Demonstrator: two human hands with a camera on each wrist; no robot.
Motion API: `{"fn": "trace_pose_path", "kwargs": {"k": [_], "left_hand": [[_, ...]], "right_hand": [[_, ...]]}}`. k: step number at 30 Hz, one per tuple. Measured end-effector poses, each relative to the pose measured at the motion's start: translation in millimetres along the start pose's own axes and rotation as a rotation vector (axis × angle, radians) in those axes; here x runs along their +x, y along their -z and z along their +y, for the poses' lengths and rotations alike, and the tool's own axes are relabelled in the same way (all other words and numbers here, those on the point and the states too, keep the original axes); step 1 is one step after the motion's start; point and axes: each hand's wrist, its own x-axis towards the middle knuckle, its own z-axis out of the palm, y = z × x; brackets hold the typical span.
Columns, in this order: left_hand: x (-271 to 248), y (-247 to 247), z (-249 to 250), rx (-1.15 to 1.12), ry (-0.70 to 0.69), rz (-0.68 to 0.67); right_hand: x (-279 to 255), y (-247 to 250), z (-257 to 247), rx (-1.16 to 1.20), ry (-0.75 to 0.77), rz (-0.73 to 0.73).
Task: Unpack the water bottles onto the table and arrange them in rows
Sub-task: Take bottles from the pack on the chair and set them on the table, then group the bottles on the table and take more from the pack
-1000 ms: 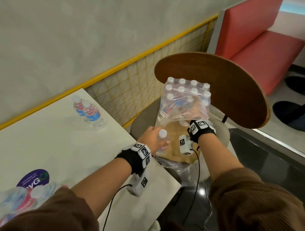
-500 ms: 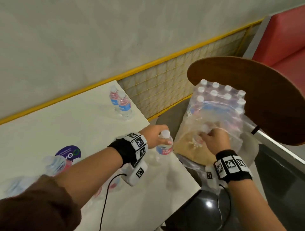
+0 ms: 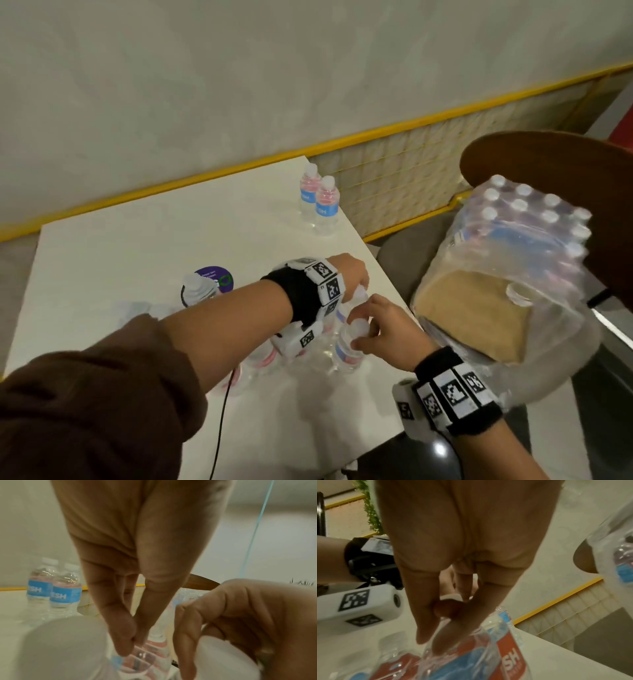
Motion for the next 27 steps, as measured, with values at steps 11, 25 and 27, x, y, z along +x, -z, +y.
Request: {"fn": "trace_pose_path", "kwargs": {"k": [11,25,27], "left_hand": [[-66,10,-68,-0.177,0.045,0.155],[-212,-78,-240,-0.255,0.531,0.055],[-216,-95,-249,-0.296,0.537,0.103]], "right_hand": [[-1,-7,-51,-0.036,0.012,0.246],[76,-104,-195,-0.067,0.113,-0.044],[87,-108,-208,-0.046,0.055,-0.068]]}}
